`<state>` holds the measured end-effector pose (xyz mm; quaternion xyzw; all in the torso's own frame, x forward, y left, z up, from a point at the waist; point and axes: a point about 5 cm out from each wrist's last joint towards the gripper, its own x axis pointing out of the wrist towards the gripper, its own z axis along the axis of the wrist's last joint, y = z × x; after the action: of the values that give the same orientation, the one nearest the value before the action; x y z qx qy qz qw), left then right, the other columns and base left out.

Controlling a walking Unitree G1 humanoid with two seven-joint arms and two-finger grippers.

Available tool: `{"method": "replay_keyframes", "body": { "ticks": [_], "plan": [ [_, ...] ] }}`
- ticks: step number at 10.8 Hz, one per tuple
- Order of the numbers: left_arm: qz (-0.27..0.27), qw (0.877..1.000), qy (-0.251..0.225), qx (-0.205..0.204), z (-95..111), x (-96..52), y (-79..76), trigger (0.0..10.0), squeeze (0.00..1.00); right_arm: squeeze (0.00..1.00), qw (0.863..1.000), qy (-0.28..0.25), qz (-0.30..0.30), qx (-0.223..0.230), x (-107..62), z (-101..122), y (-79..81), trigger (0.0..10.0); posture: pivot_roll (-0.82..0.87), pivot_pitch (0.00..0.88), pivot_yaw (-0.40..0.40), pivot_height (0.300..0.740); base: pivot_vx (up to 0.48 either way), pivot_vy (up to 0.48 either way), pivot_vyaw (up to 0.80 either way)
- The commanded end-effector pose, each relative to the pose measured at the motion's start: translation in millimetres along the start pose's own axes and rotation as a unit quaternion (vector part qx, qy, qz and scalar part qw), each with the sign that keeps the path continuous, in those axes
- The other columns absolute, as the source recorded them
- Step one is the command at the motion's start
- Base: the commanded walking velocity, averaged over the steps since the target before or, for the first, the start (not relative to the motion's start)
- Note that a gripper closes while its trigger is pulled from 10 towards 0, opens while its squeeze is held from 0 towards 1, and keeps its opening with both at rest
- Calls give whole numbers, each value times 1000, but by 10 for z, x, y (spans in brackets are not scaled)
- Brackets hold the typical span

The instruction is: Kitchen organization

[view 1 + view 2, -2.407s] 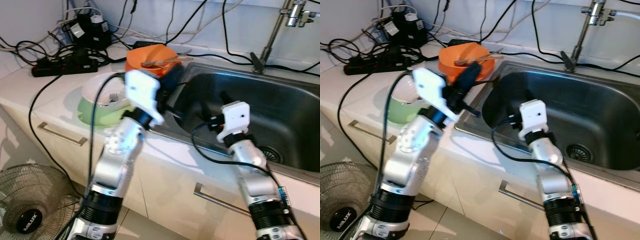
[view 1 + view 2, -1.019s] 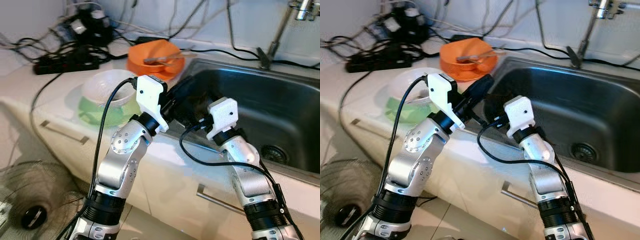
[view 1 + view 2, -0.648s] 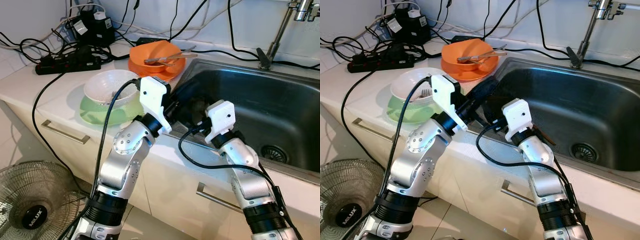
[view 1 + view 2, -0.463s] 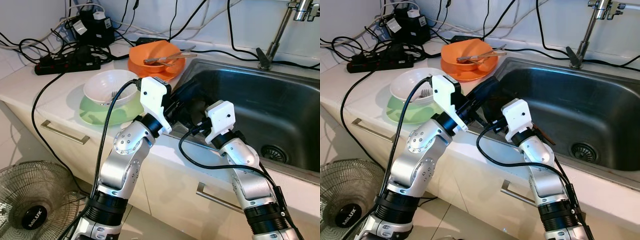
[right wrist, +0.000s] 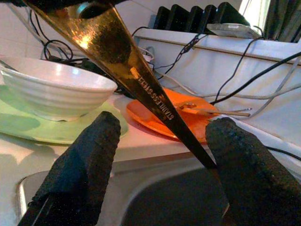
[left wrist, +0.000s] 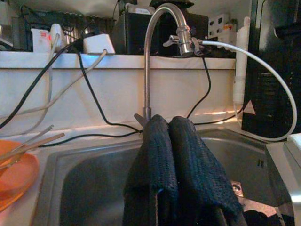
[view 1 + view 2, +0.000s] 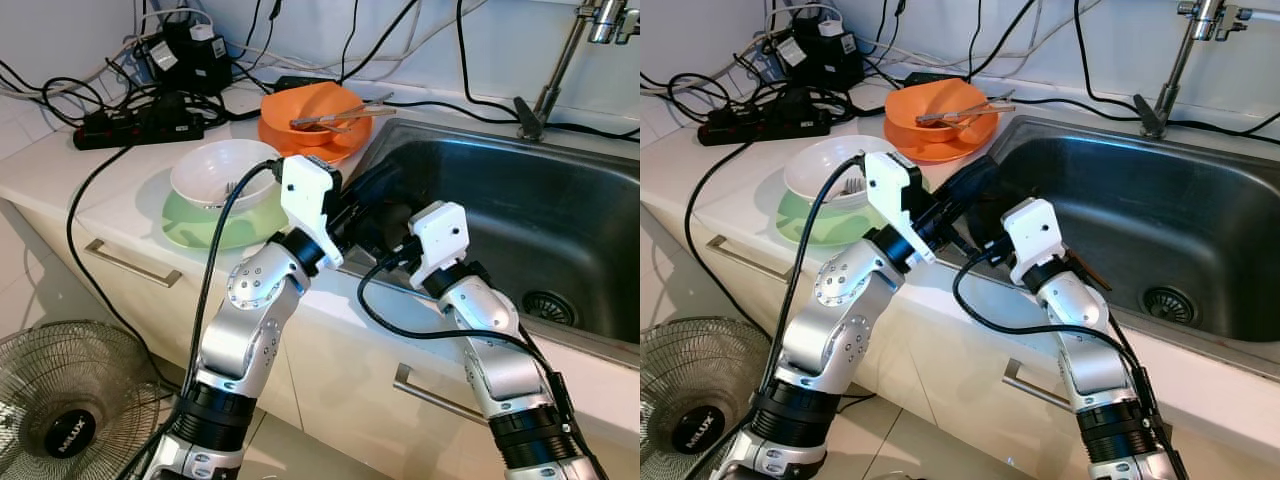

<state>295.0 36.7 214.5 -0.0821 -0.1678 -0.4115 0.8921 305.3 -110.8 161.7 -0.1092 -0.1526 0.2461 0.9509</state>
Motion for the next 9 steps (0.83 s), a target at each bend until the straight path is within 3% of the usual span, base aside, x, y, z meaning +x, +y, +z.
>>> {"method": "replay_keyframes", "body": {
  "ticks": [1, 9],
  "plan": [
    [-23, 999, 27, -13, -118, 4, -80, 10000, 0, 0, 999, -31, 8, -8, 64, 157, 36, 0, 33, 0, 93, 740, 0, 0, 0],
    [-36, 998, 37, -22, -165, 6, -123, 10000, 0, 0, 1000, -28, -1, -5, 67, 132, 19, 0, 33, 0, 94, 740, 0, 0, 0]
  ]
}}
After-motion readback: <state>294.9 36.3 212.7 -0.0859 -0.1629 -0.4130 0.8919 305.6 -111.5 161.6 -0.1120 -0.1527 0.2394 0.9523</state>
